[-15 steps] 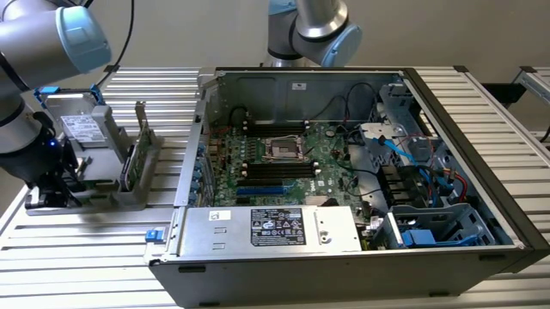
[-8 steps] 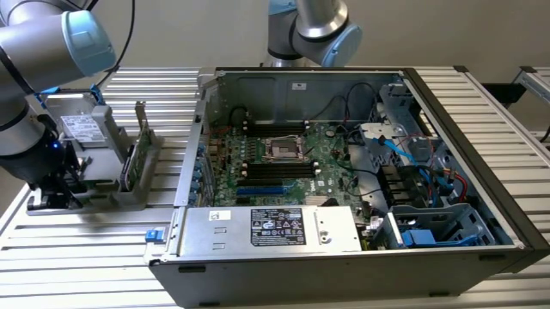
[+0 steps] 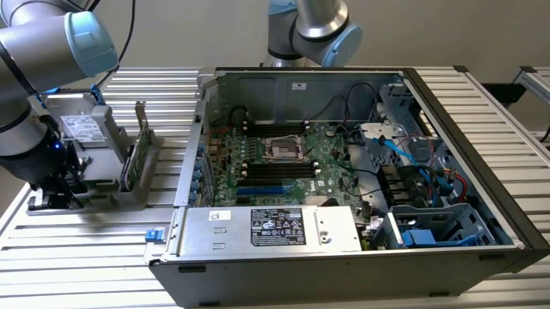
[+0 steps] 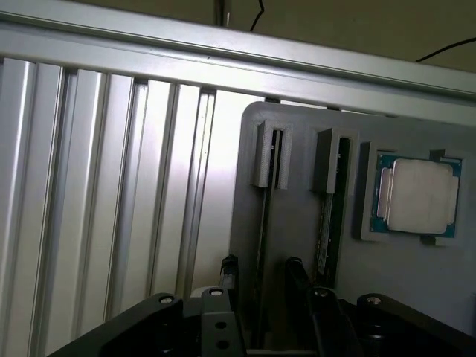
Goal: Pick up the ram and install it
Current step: 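Pick up the ram and move it above insertion slot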
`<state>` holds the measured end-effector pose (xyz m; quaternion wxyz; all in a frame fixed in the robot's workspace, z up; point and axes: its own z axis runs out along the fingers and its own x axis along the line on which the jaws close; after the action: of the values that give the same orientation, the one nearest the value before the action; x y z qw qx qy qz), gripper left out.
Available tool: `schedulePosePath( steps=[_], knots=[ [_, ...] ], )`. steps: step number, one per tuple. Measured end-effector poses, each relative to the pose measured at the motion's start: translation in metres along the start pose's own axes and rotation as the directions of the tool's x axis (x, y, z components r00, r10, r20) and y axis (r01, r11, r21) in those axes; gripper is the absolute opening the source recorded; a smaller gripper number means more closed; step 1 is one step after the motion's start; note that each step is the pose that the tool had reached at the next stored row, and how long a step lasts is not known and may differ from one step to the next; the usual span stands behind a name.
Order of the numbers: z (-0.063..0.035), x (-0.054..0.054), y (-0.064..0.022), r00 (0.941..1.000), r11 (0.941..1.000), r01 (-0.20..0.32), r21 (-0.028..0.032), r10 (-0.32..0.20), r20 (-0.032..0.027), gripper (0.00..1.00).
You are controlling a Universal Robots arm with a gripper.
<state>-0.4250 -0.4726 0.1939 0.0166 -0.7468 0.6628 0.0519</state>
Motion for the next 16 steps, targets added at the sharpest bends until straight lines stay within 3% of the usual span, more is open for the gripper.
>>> schedulePosePath(
  steps=[12,16],
  knots=[
    [0.0,0.0001,-0.0006,1.0,1.0,0.0,0.0,0.0,0.0,0.39],
    [0.0,0.0001,-0.0006,1.0,1.0,0.0,0.0,0.0,0.0,0.3]
  ],
)
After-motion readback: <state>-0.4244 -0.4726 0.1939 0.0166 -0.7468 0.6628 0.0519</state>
